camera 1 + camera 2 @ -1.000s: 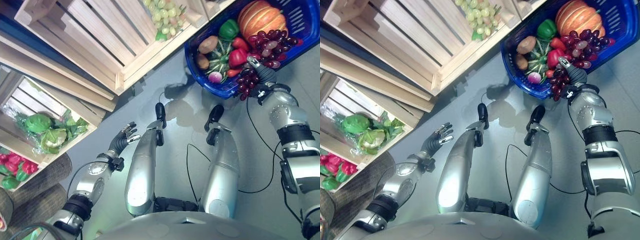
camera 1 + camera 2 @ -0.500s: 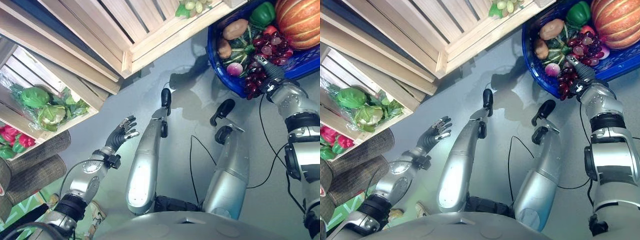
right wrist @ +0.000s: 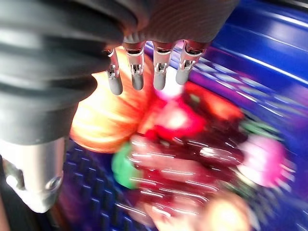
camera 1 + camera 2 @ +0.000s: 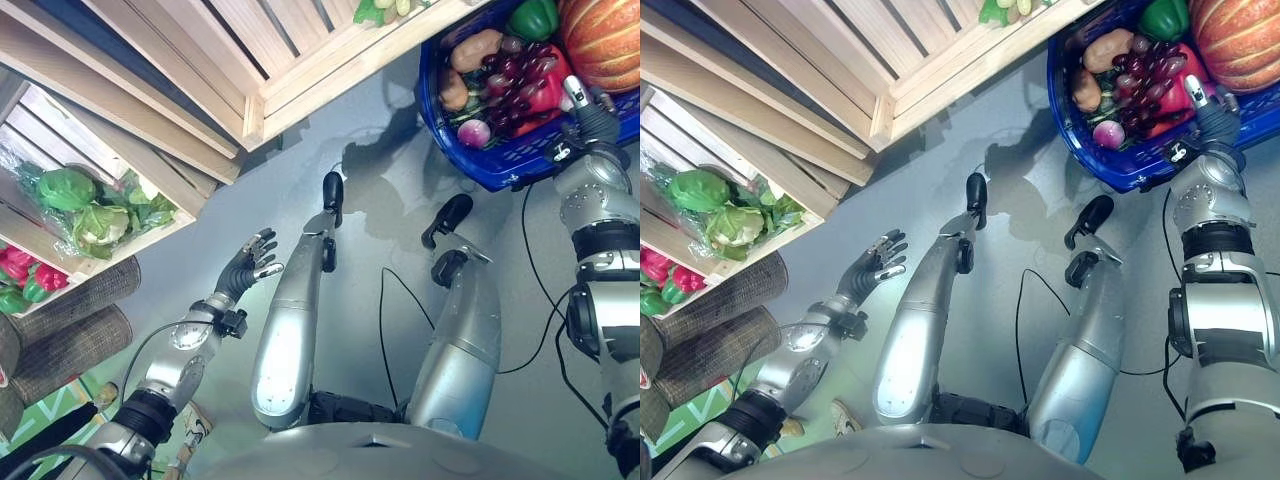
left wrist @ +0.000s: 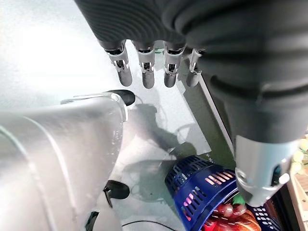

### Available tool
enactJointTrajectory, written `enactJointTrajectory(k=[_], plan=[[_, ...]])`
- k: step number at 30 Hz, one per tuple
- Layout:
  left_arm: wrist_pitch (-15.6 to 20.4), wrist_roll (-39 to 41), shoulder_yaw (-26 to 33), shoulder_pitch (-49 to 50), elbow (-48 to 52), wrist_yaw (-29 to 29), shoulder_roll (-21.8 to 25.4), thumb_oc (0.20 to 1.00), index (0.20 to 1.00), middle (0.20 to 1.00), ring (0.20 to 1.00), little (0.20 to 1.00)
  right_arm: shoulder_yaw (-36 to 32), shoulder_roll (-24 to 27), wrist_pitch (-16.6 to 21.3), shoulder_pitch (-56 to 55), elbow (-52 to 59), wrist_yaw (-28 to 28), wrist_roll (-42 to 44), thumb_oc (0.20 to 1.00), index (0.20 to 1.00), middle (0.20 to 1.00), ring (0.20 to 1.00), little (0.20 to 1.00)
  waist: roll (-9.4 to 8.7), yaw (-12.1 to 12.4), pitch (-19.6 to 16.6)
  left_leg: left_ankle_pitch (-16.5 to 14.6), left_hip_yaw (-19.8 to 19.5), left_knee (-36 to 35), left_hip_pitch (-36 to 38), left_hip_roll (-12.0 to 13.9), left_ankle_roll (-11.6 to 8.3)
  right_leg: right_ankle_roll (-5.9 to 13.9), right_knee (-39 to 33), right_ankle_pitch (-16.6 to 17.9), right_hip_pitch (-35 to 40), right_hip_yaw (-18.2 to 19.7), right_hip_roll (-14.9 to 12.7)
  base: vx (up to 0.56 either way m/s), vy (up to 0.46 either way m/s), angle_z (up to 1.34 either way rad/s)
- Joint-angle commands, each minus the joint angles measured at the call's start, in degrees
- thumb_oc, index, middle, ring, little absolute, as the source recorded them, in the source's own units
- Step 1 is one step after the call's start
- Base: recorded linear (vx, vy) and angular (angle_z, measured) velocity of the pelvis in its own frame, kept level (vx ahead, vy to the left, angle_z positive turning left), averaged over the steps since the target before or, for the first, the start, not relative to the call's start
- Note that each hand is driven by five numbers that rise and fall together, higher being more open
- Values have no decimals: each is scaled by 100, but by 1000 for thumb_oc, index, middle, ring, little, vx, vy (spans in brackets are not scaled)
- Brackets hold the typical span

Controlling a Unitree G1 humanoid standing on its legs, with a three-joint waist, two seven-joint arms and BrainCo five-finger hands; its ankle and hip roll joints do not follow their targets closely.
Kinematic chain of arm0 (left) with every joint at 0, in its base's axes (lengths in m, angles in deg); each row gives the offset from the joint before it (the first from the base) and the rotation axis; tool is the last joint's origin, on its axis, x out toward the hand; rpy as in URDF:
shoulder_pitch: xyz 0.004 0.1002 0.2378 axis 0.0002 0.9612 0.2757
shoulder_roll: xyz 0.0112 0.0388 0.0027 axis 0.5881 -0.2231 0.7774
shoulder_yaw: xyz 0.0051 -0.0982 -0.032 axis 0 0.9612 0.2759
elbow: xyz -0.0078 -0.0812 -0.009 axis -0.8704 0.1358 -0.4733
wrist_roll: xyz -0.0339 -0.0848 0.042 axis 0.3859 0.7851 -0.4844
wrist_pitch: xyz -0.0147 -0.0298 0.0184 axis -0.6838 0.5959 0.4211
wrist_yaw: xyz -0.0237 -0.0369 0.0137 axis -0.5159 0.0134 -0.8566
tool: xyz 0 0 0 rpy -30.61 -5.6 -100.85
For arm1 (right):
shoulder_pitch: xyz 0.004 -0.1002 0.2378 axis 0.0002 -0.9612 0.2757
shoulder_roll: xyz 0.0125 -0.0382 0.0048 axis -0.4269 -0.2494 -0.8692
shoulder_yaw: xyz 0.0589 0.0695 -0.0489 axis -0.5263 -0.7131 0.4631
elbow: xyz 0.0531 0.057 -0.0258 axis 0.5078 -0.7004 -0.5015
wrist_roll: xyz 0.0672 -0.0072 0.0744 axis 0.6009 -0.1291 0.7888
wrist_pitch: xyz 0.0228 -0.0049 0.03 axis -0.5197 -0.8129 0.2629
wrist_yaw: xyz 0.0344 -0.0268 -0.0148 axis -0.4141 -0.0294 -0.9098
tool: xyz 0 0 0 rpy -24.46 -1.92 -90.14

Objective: Pick up fruits and vegetables into the basket

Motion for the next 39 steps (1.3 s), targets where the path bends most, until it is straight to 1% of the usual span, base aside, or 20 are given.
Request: enactJointTrajectory(k=[1, 4, 7, 10, 12, 15, 18, 19, 20, 21, 22, 23, 25, 26, 28, 31, 33, 34, 37, 39], plan=[[317, -204, -207, 450, 103, 8, -278, 1000, 1000, 1000, 1000, 1000, -4, 201, 353, -702, 676, 589, -889, 1000, 1000, 1000, 1000, 1000, 690, -430, -176, -290, -25, -423, 278, 105, -2, 423, -31, -359, 284, 143, 239, -24, 52, -12], [367, -262, -141, 431, 37, 13, -379, 1000, 1000, 1000, 1000, 1000, 53, -50, 217, -1334, 1365, 814, -1492, 1000, 1000, 1000, 1000, 1000, 571, -591, -176, -281, 43, -519, 475, 136, -28, 456, -201, -304, 484, 168, 303, -31, 61, -18], [622, -394, -58, 416, 21, -1, -430, 1000, 1000, 1000, 1000, 1000, 149, -323, 177, -2115, 2164, 1051, -1746, 1000, 1000, 1000, 1000, 1000, 440, -769, -176, -265, 123, -621, 706, 183, -41, 487, -385, -237, 691, 224, 372, -24, 50, -18], [983, -616, 52, 388, 138, -105, -404, 1000, 1000, 1000, 1000, 1000, 273, -635, 326, -2792, 2750, 1139, -2070, 1000, 1000, 1000, 1000, 1000, 310, -931, -176, -272, 204, -714, 956, 226, -43, 525, -598, -157, 939, 258, 432, -30, 27, -21], [1406, -980, 121, 339, 332, -476, -320, 1000, 1000, 1000, 1000, 1000, 442, -938, 515, -3435, 3216, 1172, -2438, 1000, 1000, 1000, 1000, 1000, 182, -1093, -176, -309, 243, -737, 1194, 244, -50, 575, -715, -119, 1172, 318, 494, -24, 20, -22], [1756, -1585, 236, 229, 599, -1023, -171, 1000, 1000, 1000, 1000, 1000, 614, -1131, 722, -4025, 3521, 1055, -2884, 1000, 1000, 1000, 1000, 1000, 34, -1260, -176, -338, 349, -795, 1556, 282, -62, 652, -907, -56, 1528, 354, 518, -18, 15, -19], [1850, -2782, 421, 99, 845, -1974, 99, 1000, 1000, 1000, 1000, 1000, 629, -1165, 866, -4442, 3701, 786, -3008, 1000, 1000, 1000, 1000, 1000, -100, -1421, -176, -360, 472, -856, 1933, 339, -94, 738, -1093, 14, 1907, 374, 484, -35, 16, -13], [1852, -3096, 485, 20, 897, -2218, 173, 1000, 1000, 1000, 1000, 1000, 618, -1152, 885, -4455, 3734, 714, -3027, 1000, 1000, 1000, 1000, 1000, -124, -1453, -176, -211, 544, -901, 1883, 355, -59, 694, -1208, 190, 1878, 344, 479, -66, 40, -12], [1658, -3754, 589, -51, 970, -2786, 354, 1000, 1000, 1000, 1000, 1000, 608, -1079, 919, -4617, 3817, 555, -3060, 1000, 1000, 1000, 1000, 1000, -164, -1518, -176, -218, 590, -939, 2077, 371, -73, 725, -1297, 208, 2078, 366, 472, -65, 42, -14], [1606, -4014, 618, -65, 990, -2984, 411, 1000, 1000, 1000, 1000, 1000, 604, -1061, 931, -4666, 3853, 510, -3082, 1000, 1000, 1000, 1000, 1000, -173, -1534, -176, -217, 604, -957, 2140, 372, -77, 737, -1325, 212, 2140, 374, 467, 19, 60, -20], [1505, -4571, 742, -120, 1047, -3460, 568, 1000, 1000, 1000, 1000, 1000, 589, -980, 935, -4792, 3969, 355, -3091, 1000, 1000, 1000, 1000, 1000, -203, -1586, -176, -232, 641, -968, 2295, 384, -90, 760, -1369, 209, 2301, 384, 445, 15, 38, -18], [1477, -4717, 763, -122, 1059, -3584, 591, 1000, 1000, 1000, 1000, 1000, 584, -968, 936, -4815, 3987, 321, -3097, 1000, 1000, 1000, 1000, 1000, -209, -1594, -176, -234, 648, -973, 2326, 385, -93, 764, -1376, 207, 2332, 385, 441, 23, 38, -24], [1238, -5550, 978, -160, 1096, -4292, 791, 1000, 1000, 1000, 1000, 1000, 541, -889, 976, -4994, 4114, 116, -3200, 1000, 1000, 1000, 1000, 1000, -227, -1654, -176, -269, 692, -960, 2515, 397, -105, 788, -1390, 179, 2520, 413, 409, 45, 53, -19], [893, -6221, 1125, -187, 1093, -4772, 911, 1000, 1000, 1000, 1000, 1000, 535, -817, 910, -5119, 4259, -16, -3245, 1000, 1000, 1000, 1000, 1000, -244, -1707, -176, -309, 729, -932, 2668, 399, -115, 799, -1415, 161, 2673, 441, 375, 64, 68, -5], [623, -6586, 1222, -207, 1076, -5106, 977, 1000, 1000, 1000, 1000, 1000, 524, -783, 880, -5185, 4325, -94, -3302, 1000, 1000, 1000, 1000, 1000, -244, -1739, -176, -327, 747, -922, 2759, 393, -123, 810, -1444, 153, 2769, 450, 350, 52, 63, -6], [-265, -7842, 1420, -366, 951, -5957, 1215, 1000, 1000, 1000, 1000, 1000, 506, -651, 797, -5318, 4505, -184, -3379, 1000, 1000, 1000, 1000, 1000, -238, -1853, -176, -371, 814, -886, 2928, 391, -143, 821, -1487, 142, 2917, 498, 291, 46, 72, -17], [-671, -8331, 1444, -438, 867, -6182, 1336, 1000, 1000, 1000, 1000, 1000, 493, -600, 795, -5366, 4565, -202, -3396, 1000, 1000, 1000, 1000, 1000, -233, -1899, -176, -390, 842, -857, 2944, 391, -151, 820, -1470, 125, 2921, 526, 283, 26, 55, -13], [-1041, -8621, 1432, -523, 763, -6343, 1490, 1000, 1000, 1000, 1000, 1000, 474, -536, 777, -5402, 4615, -229, -3384, 1000, 1000, 1000, 1000, 1000, -229, -1952, -176, -409, 866, -817, 2937, 393, -162, 818, -1451, 115, 2905, 553, 270, 28, 76, -8], [-1629, -9076, 1290, -720, 423, -6542, 1798, 1000, 1000, 1000, 1000, 1000, 429, -352, 721, -5508, 4756, -306, -3314, 1000, 1000, 1000, 1000, 1000, -186, -2093, -176, -441, 934, -721, 2911, 396, -184, 819, -1385, 100, 2826, 653, 251, 39, 98, -5], [-1972, -9161, 1101, -852, 230, -6456, 1990, 1000, 1000, 1000, 1000, 1000, 403, -235, 713, -5550, 4814, -348, -3276, 1000, 1000, 1000, 1000, 1000, -150, -2177, -176, -453, 981, -694, 2883, 392, -194, 829, -1371, 99, 2762, 720, 252, 38, 105, -17]])
